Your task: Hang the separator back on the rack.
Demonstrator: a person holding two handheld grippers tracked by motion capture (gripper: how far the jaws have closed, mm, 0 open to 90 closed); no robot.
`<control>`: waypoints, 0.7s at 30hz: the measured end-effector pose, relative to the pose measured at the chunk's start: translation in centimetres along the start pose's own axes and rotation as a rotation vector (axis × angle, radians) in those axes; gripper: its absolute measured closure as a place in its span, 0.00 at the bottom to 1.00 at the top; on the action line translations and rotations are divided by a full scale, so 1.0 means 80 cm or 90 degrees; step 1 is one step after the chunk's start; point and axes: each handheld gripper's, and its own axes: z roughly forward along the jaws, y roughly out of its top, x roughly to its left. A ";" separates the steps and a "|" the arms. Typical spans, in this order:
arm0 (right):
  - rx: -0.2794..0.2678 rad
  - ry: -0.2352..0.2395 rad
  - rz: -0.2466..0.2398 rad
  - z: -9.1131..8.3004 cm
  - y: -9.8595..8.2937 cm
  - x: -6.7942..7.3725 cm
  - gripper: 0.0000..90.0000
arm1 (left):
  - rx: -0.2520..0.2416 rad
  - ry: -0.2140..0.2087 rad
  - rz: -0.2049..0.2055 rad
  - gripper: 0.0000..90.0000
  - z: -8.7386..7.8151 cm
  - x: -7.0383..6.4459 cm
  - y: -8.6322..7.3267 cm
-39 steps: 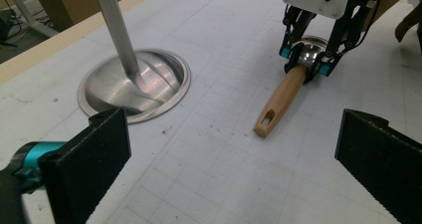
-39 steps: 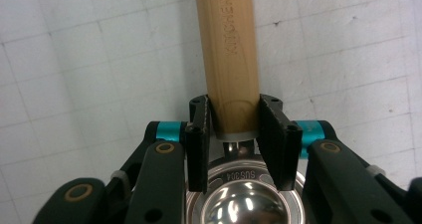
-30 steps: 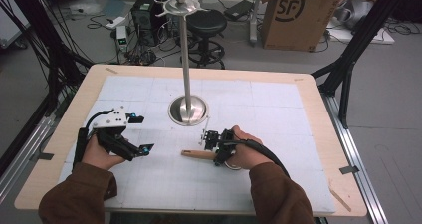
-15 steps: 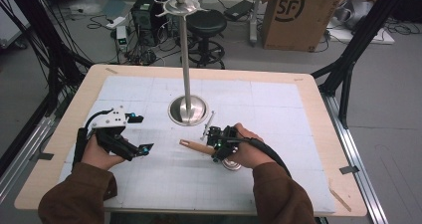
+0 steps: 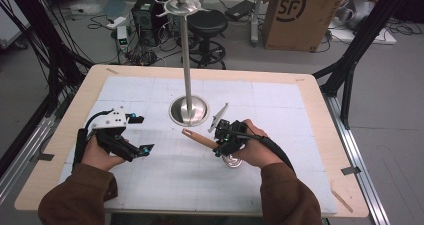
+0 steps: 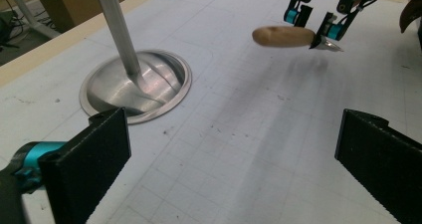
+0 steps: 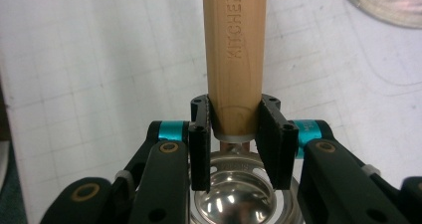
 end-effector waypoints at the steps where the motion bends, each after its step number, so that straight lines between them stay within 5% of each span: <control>1: -0.009 0.003 0.001 -0.003 -0.001 -0.001 0.77 | 0.000 0.000 0.000 0.02 0.000 0.000 0.000; 21: -0.179 -0.032 0.036 -0.074 -0.008 -0.014 0.77 | -0.006 -0.001 0.003 0.02 -0.002 0.000 0.001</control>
